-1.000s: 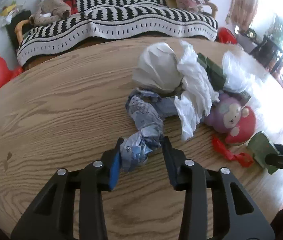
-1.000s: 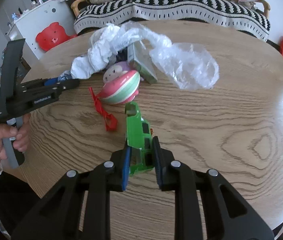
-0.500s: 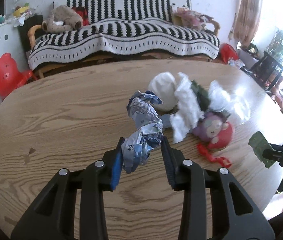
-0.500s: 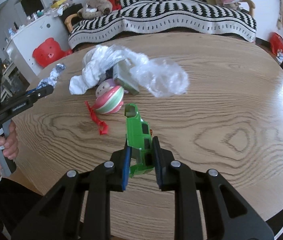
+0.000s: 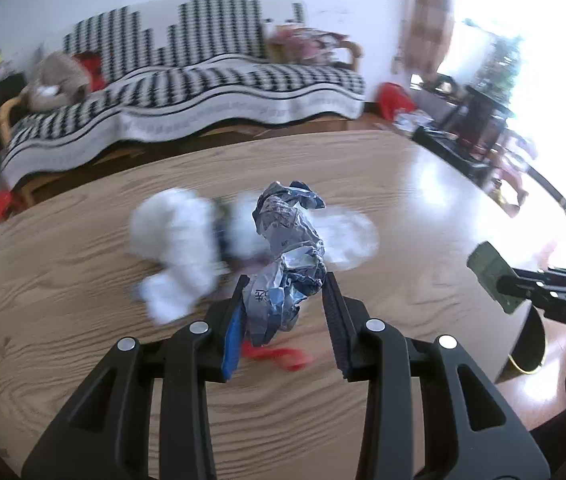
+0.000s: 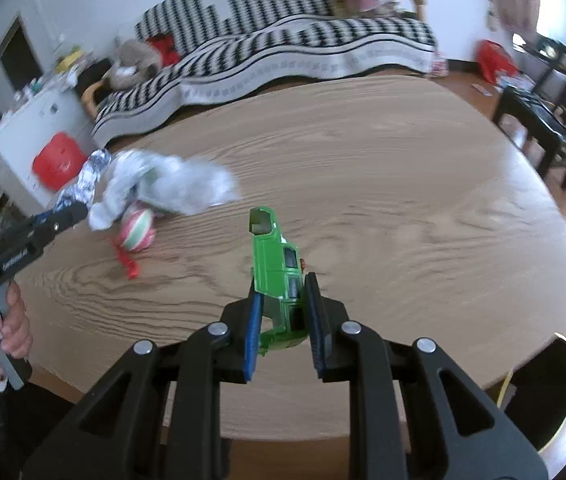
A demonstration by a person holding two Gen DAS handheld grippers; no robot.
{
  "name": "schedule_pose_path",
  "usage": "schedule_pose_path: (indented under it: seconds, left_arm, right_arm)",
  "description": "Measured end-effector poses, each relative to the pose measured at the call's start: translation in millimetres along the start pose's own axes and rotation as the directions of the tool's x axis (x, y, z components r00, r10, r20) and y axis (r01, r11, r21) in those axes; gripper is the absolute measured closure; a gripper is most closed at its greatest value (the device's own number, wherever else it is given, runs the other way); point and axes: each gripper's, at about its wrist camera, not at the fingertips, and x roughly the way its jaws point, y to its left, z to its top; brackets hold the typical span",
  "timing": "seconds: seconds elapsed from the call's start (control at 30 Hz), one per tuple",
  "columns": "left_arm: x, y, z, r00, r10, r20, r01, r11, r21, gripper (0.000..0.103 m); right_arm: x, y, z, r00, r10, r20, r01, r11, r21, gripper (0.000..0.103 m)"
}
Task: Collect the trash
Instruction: 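Carry the foil and green car to the bin and open both tools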
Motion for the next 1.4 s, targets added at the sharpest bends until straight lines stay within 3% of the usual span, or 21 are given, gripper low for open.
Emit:
schedule_pose_path:
  seconds: [0.3,0.57,0.73,1.1,1.4]
  left_arm:
    - [16,-139,7,0.981,-0.194,-0.022,0.195,0.969,0.15,0.067]
    - [41,-281,-12,0.93,-0.347,-0.125,0.369,0.884,0.288,0.067]
    - [58,-358,-37,0.884,-0.416,-0.213,0.466,0.819,0.335,0.067]
    - [108,-461,-86,0.785,-0.467,-0.408,0.599,0.74,0.307,0.067]
    - [127,-479,-93,0.764,-0.459,-0.454,0.616,0.729,0.3,0.067]
  right_arm:
    - [-67,-111,-31,0.991,-0.111,0.073,0.095,0.977,0.188,0.082]
    - [-127,-209,-86,0.968,-0.232,0.099,0.182,0.913,0.365,0.082]
    - [-157,-266,-123,0.952,-0.293,0.089,0.218,0.852,0.477,0.082]
    - [-172,-343,-186,0.948,-0.318,-0.014,0.252,0.722,0.644,0.082]
    - [-171,-356,-193,0.947,-0.319,-0.034,0.258,0.696,0.67,0.082]
